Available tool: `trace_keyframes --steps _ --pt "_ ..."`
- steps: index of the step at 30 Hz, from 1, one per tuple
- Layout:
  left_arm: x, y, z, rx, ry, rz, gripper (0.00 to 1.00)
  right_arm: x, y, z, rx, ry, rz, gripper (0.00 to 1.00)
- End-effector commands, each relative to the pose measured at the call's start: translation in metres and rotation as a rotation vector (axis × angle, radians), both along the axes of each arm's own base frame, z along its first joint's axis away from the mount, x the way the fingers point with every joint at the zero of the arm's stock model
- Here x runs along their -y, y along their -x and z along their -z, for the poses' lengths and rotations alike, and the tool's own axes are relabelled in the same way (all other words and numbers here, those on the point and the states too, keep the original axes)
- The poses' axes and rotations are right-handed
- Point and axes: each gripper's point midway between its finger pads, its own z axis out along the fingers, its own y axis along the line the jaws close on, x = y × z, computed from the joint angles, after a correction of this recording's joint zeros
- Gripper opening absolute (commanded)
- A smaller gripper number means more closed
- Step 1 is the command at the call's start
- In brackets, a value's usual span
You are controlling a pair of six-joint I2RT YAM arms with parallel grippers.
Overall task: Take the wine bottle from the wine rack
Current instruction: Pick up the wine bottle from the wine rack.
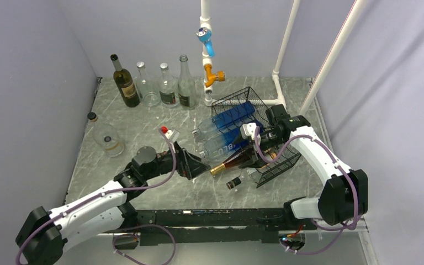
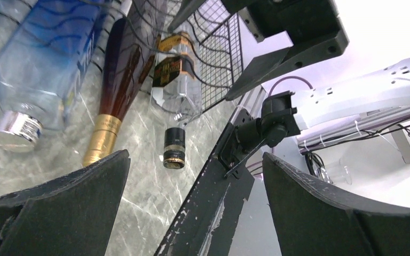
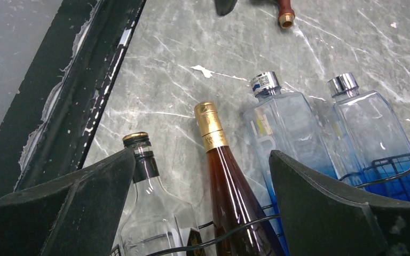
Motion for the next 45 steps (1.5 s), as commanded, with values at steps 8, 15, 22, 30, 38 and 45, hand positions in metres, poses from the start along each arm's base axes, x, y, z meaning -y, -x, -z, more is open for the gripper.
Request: trace_keyframes --steps 8,15,22,30,38,45 --pt "0.042 0.018 0.026 -0.043 -0.031 0.036 0.99 -0.001 -0.003 -0.008 0.073 -0.029 -0.005 1.0" --pt "0.067 0.027 0.043 -0.029 -0.129 0.108 0.99 -0.001 -0.003 -0.008 0.076 -0.028 -0.003 1.0" --pt "0.081 0.029 0.06 -0.037 -0.16 0.131 0.99 0.0 -0.004 -0.006 0.076 -0.022 -0.001 1.0" --pt "0.102 0.033 0.074 -0.028 -0.194 0.171 0.99 0.0 -0.004 -0.005 0.074 -0.019 -0.001 1.0" --pt "0.115 0.035 0.085 -0.054 -0.199 0.197 0.98 0.0 -0.005 -0.002 0.07 -0.01 -0.003 1.0" --pt "0.12 0.034 0.092 -0.071 -0.183 0.195 0.98 0.001 -0.005 0.001 0.063 -0.005 -0.002 1.0"
